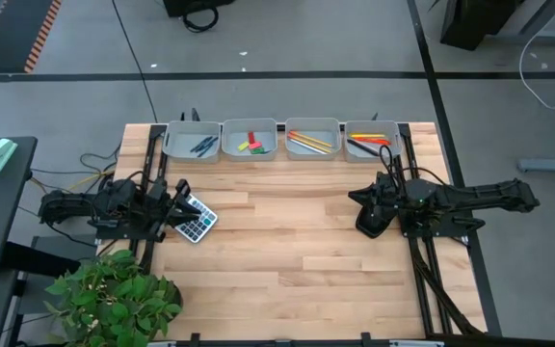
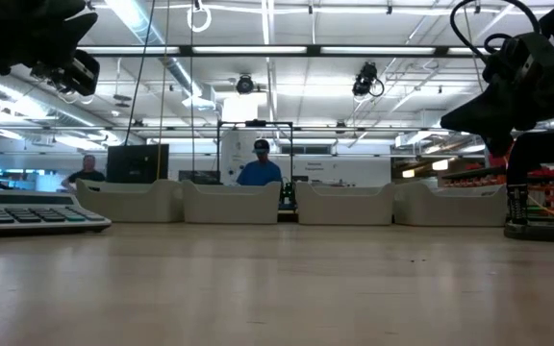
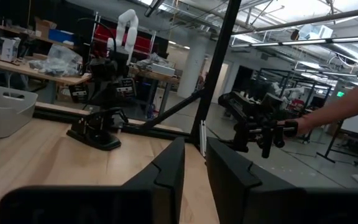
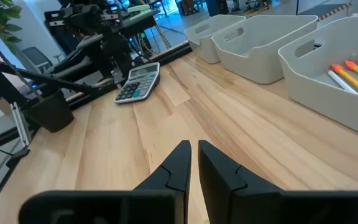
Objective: Sort crayons/erasers/pens/pencils in bins
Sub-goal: Return to Home Position
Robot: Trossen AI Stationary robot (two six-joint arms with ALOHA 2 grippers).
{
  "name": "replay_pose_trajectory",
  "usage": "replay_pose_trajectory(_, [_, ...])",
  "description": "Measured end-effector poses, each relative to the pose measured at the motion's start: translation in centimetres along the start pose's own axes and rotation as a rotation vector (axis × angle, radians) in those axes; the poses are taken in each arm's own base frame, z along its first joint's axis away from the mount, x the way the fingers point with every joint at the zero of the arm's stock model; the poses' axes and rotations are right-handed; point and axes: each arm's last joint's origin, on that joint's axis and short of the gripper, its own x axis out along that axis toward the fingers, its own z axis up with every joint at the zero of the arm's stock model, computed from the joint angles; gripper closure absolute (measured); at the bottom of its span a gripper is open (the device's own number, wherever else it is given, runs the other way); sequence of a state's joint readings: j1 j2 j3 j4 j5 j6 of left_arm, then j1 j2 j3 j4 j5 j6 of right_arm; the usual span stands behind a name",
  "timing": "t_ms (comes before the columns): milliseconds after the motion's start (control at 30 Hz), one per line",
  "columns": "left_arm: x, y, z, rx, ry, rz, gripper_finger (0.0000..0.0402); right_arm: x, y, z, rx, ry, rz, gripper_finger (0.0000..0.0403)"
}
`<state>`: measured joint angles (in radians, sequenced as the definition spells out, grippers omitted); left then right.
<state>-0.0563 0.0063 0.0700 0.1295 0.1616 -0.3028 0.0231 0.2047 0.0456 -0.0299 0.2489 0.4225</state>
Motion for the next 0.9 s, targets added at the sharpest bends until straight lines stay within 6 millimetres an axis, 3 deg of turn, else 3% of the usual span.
replay_pose_trajectory(900, [0.00, 0.00, -0.01, 0.000, 0.000, 0.000, 0.0330, 0.00, 0.00, 0.01, 0.000, -0.001, 0.000, 0.0365])
